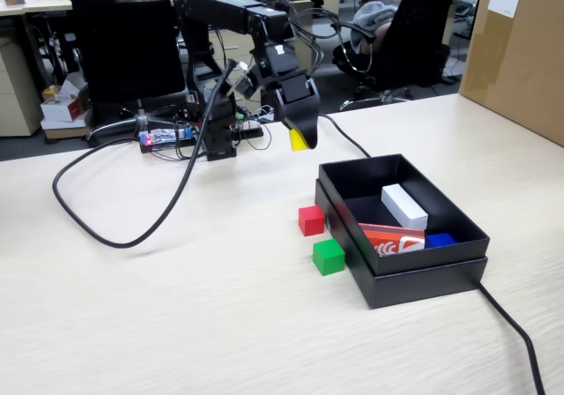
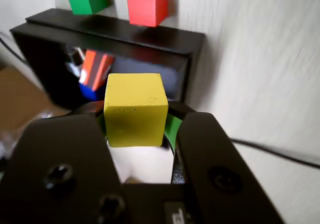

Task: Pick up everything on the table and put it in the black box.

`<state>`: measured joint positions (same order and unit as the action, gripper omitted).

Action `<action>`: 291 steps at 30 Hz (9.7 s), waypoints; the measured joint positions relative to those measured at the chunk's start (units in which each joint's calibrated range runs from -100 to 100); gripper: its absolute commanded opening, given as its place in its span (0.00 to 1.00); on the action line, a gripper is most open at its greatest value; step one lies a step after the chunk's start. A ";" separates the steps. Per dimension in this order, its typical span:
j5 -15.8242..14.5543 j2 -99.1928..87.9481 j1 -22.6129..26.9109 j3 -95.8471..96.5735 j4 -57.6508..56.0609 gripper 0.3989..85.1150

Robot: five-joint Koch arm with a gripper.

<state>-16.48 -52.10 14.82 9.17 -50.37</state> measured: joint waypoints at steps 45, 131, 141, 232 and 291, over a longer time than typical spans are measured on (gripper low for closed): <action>0.20 36.12 2.59 -15.52 5.96 0.50; 4.64 37.93 -5.18 8.76 17.34 0.27; 3.71 37.80 -5.37 8.95 17.27 0.19; 7.37 55.40 -8.64 -18.99 10.14 0.55; 7.13 38.83 -7.72 -21.36 0.85 0.00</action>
<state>-9.35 -13.27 7.11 -12.19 -49.52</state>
